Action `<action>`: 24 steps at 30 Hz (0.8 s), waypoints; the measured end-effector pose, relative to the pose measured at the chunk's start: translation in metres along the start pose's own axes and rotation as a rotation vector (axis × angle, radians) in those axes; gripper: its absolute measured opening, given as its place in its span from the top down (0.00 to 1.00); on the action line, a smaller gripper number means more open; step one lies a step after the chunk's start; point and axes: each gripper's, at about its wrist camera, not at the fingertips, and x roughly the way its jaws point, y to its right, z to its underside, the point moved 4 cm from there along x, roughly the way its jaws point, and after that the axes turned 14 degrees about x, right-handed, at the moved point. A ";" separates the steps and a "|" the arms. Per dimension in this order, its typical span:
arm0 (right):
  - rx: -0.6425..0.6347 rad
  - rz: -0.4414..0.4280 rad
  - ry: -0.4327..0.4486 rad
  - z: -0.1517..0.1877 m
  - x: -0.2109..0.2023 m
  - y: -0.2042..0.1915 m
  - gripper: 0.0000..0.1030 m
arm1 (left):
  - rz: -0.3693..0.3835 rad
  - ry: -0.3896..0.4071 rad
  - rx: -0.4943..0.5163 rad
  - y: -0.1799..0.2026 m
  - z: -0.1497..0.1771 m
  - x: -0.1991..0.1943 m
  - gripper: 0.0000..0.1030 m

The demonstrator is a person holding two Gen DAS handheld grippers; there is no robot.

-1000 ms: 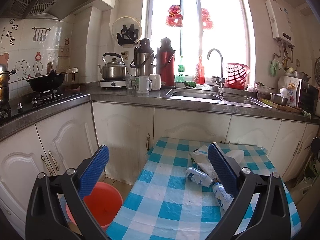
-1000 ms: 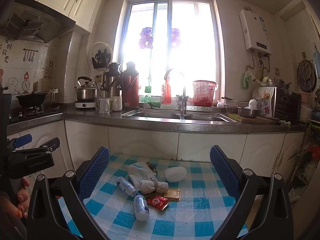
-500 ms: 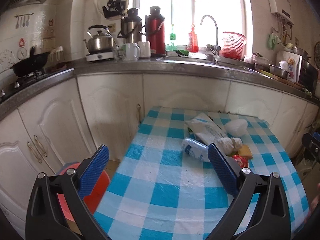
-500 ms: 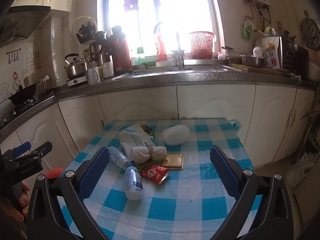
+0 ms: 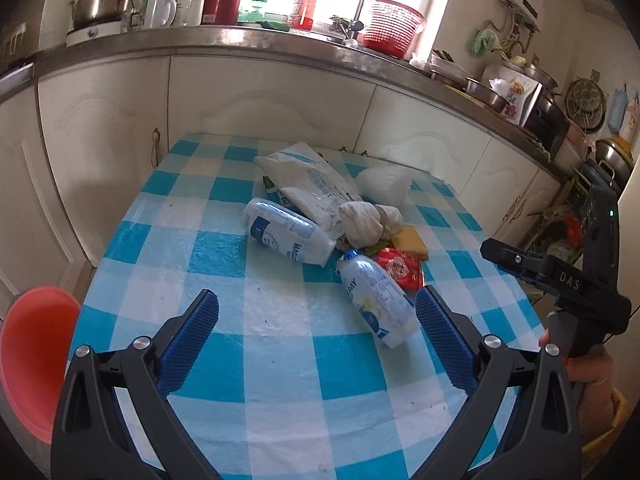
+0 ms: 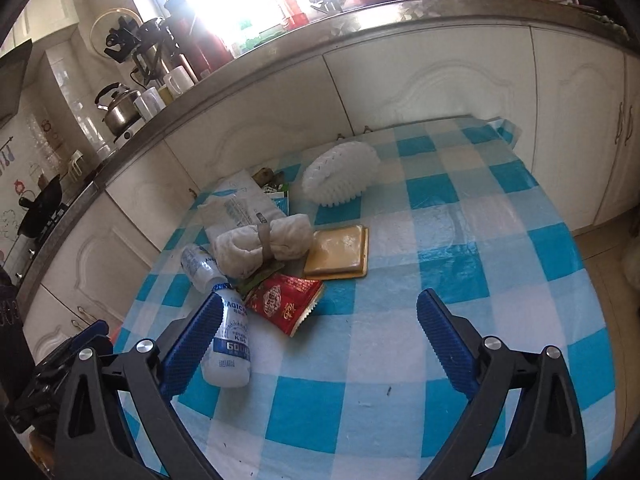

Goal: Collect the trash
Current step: 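Grasp the white plastic bag with left gripper while right gripper grasps the white foam net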

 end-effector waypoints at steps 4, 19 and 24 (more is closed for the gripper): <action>0.045 -0.019 -0.020 -0.027 0.018 0.003 0.06 | 0.031 -0.012 -0.144 -0.031 -0.018 0.025 0.04; 0.182 -0.011 -0.130 -0.124 0.129 0.032 0.05 | 0.218 -0.164 -0.323 -0.073 -0.092 0.165 0.04; 0.216 -0.080 -0.165 -0.131 0.157 0.032 0.05 | 0.217 -0.199 -0.345 -0.078 -0.097 0.194 0.14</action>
